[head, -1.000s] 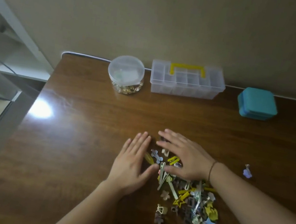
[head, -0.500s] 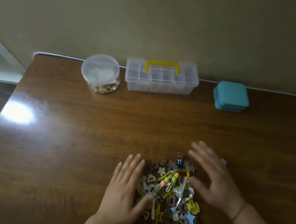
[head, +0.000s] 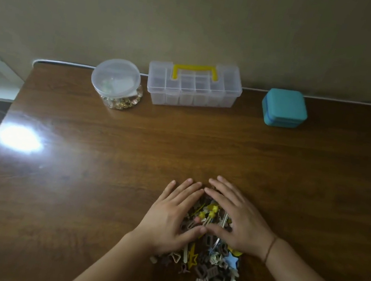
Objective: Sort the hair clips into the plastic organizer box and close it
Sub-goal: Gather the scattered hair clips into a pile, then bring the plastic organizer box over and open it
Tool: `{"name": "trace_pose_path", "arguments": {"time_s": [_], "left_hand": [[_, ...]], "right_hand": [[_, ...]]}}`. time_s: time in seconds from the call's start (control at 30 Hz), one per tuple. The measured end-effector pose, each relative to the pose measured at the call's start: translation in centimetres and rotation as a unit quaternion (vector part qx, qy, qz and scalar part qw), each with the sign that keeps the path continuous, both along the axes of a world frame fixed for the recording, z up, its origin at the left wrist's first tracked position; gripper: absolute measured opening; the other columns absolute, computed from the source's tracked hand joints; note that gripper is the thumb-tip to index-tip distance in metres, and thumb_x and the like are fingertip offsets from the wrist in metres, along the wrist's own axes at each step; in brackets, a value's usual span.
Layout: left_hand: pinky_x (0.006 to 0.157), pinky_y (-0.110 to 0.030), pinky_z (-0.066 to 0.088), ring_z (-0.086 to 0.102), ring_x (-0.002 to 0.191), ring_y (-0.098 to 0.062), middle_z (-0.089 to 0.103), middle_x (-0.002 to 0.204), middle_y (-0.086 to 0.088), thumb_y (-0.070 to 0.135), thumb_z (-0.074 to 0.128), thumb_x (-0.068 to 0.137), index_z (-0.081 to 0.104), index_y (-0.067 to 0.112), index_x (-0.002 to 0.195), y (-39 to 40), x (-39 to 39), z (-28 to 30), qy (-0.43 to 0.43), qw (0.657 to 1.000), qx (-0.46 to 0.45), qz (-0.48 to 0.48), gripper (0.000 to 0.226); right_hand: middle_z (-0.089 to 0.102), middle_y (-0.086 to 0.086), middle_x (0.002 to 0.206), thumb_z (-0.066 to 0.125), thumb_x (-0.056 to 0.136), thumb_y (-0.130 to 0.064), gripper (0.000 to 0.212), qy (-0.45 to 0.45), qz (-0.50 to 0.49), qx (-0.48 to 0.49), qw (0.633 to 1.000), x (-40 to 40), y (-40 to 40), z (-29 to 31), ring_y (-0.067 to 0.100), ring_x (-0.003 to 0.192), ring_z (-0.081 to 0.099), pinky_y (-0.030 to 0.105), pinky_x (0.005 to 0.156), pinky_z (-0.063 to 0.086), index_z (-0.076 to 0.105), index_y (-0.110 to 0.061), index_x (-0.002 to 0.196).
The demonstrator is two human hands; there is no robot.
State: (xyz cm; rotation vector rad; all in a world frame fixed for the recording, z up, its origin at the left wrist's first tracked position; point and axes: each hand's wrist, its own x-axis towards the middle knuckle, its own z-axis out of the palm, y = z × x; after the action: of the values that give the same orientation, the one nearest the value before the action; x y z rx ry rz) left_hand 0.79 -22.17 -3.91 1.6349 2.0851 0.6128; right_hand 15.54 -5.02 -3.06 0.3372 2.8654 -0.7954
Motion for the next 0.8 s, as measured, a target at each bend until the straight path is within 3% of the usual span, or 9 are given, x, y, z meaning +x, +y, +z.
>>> {"name": "trace_pose_path", "arguments": {"time_s": [0.27, 0.47, 0.53, 0.6, 0.7, 0.8], "left_hand": [[0.123, -0.043, 0.008, 0.002, 0.150, -0.004, 0.023, 0.160, 0.010, 0.067, 0.038, 0.094, 0.024, 0.023, 0.154, -1.6, 2.0, 0.0, -0.031, 1.000, 0.005, 0.004, 0.075], [0.120, -0.047, 0.018, 0.003, 0.151, -0.007, 0.011, 0.163, 0.014, 0.062, 0.043, 0.095, 0.021, 0.029, 0.154, -2.3, 1.9, 0.4, -0.060, 0.998, 0.028, -0.003, 0.071], [0.119, -0.048, 0.023, 0.009, 0.150, -0.009, 0.012, 0.162, 0.017, 0.061, 0.044, 0.094, 0.023, 0.034, 0.152, -1.5, 0.3, 1.1, -0.065, 0.995, 0.063, 0.037, 0.068], [0.118, -0.043, 0.023, 0.014, 0.149, -0.008, 0.017, 0.161, 0.017, 0.060, 0.045, 0.093, 0.027, 0.035, 0.150, 0.3, -2.1, 1.7, -0.064, 0.983, 0.106, 0.136, 0.065], [0.117, -0.037, 0.026, 0.025, 0.145, -0.010, 0.030, 0.157, 0.007, 0.046, 0.057, 0.092, 0.035, 0.026, 0.147, 4.5, -6.6, 2.6, -0.134, 0.913, 0.163, 0.350, 0.063], [0.115, -0.043, 0.033, 0.039, 0.138, -0.016, 0.041, 0.151, 0.001, 0.041, 0.059, 0.092, 0.037, 0.021, 0.146, 8.6, -11.5, 3.5, -0.292, 0.785, 0.191, 0.512, 0.061]], "right_hand": [[0.005, -0.015, 0.161, 0.040, 0.088, -0.071, 0.081, -0.002, 0.008, -0.028, 1.000, 2.1, -1.8, -0.1, 0.004, 0.148, -0.007, 0.036, 0.121, 0.012, 0.018, -0.028, 0.153], [0.005, -0.018, 0.161, 0.037, 0.091, -0.069, 0.073, 0.021, 0.030, 0.008, 0.999, 2.5, -2.0, 0.0, 0.009, 0.149, -0.006, 0.039, 0.122, 0.007, 0.021, -0.032, 0.152], [0.011, -0.017, 0.160, 0.031, 0.092, -0.068, 0.067, 0.057, 0.019, 0.028, 0.998, 1.5, -1.2, 0.4, 0.014, 0.150, -0.003, 0.040, 0.121, 0.002, 0.027, -0.033, 0.150], [0.021, -0.017, 0.158, 0.029, 0.093, -0.065, 0.061, 0.098, -0.042, 0.016, 0.994, -0.6, 0.3, 1.0, 0.012, 0.149, 0.004, 0.042, 0.119, 0.010, 0.033, -0.036, 0.146], [0.034, -0.018, 0.147, 0.036, 0.093, -0.058, 0.055, 0.155, -0.219, -0.057, 0.962, -5.4, 3.3, 2.2, 0.005, 0.143, 0.021, 0.039, 0.114, 0.027, 0.037, -0.033, 0.141], [0.042, -0.008, 0.145, 0.050, 0.095, -0.042, 0.048, 0.161, -0.385, -0.195, 0.888, -11.0, 7.4, 4.1, 0.010, 0.133, 0.039, 0.037, 0.106, 0.039, 0.042, -0.028, 0.140]]}}
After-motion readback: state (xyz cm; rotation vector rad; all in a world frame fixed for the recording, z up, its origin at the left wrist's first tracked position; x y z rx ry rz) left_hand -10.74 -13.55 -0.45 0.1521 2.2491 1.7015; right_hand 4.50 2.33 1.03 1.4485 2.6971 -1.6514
